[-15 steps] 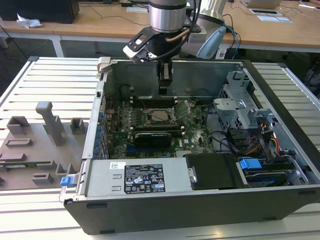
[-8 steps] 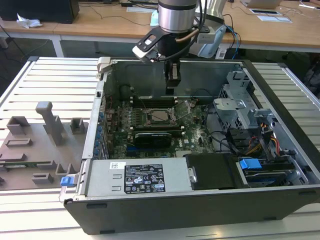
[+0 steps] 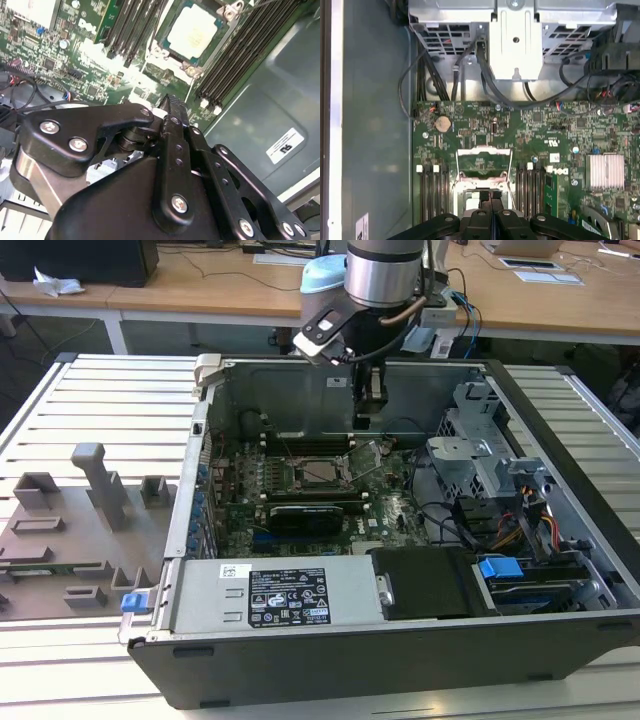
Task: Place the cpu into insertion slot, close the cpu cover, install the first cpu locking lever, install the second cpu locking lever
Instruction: 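Close the cpu cover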
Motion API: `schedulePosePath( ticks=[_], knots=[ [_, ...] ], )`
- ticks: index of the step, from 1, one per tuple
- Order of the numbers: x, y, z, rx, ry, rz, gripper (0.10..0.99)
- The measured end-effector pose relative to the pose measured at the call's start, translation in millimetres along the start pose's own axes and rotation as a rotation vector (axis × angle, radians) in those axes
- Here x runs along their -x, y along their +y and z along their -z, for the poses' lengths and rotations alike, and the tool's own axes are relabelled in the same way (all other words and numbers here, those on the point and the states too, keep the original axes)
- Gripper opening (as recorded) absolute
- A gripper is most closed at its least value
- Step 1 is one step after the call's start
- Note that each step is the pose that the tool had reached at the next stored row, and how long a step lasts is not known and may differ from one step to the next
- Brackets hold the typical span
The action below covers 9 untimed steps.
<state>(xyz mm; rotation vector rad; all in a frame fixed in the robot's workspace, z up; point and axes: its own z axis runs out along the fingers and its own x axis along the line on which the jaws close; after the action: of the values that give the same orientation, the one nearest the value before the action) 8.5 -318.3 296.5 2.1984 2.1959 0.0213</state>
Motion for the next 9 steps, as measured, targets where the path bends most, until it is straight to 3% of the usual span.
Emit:
schedulePosePath(
  ticks=[9],
  knots=[
    [0.0, 20.9, -0.8, 0.000, 0.0002, 0.000, 0.106]
  ],
)
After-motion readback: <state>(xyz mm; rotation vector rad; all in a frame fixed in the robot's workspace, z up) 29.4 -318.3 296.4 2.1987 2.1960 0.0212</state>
